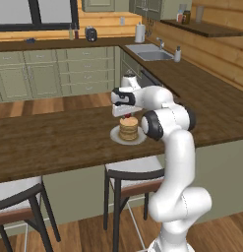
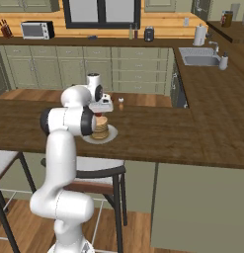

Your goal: Take the strawberry from the fridge and place it on top of the pancake, located on the dining counter.

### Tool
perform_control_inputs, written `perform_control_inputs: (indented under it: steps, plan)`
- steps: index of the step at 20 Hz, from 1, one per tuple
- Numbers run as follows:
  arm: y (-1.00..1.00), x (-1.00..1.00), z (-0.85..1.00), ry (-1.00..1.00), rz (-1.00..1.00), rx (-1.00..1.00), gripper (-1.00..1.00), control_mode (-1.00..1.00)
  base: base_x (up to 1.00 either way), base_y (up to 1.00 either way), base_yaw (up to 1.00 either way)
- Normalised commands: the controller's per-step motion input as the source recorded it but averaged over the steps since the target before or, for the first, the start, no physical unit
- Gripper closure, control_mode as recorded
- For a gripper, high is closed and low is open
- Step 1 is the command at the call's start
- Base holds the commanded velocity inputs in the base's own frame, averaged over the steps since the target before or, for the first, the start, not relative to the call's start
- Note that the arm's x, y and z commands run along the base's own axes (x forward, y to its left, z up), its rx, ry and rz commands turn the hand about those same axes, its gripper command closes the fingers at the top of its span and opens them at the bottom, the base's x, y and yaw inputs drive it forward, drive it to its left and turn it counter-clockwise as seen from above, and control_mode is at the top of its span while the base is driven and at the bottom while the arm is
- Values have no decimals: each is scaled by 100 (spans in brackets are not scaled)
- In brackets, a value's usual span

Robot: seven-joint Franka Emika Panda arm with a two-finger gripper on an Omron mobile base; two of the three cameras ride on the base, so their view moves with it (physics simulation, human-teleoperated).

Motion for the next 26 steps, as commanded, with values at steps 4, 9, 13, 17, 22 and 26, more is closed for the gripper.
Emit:
perform_control_inputs:
  steps: [4,9,13,17,22,26]
  plan:
    - [-2,-31,9,0,-1,0,100,-100,0,0,0]
    - [-10,-39,4,-1,-1,0,100,-100,0,0,0]
    - [0,0,-16,-7,0,0,100,-100,0,0,0]
    - [0,0,-24,-9,0,0,-100,-100,0,0,0]
    - [0,0,-11,-12,0,0,-100,-100,0,0,0]
    - [0,0,0,-12,0,0,-100,-100,0,0,0]
